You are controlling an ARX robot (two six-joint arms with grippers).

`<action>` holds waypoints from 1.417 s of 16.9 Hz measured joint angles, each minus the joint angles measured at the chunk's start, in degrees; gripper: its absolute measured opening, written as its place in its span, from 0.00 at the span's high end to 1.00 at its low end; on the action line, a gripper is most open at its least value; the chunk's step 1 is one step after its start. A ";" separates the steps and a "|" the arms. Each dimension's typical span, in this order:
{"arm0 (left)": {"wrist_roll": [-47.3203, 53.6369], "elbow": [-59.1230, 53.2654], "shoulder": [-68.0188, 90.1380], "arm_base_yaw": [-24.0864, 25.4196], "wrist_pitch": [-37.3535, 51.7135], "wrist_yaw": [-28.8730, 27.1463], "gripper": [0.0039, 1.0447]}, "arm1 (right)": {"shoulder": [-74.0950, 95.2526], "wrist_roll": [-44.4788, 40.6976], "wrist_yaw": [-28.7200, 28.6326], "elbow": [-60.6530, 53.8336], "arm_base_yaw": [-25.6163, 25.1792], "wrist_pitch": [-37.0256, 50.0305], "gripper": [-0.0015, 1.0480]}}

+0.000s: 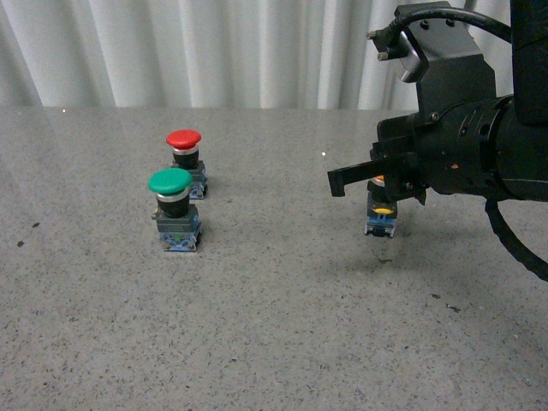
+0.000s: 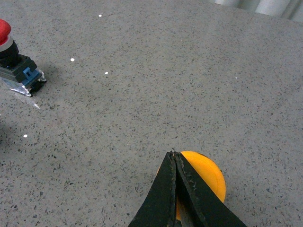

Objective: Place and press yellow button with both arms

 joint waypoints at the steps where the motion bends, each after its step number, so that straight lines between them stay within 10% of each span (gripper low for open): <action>1: 0.00 0.00 0.00 0.00 0.00 0.00 0.06 | 0.15 0.00 0.00 0.15 0.00 -0.37 0.98; 24: 0.00 0.00 0.00 0.00 0.00 0.00 0.06 | -17.29 7.54 -9.22 -6.29 2.23 12.50 0.98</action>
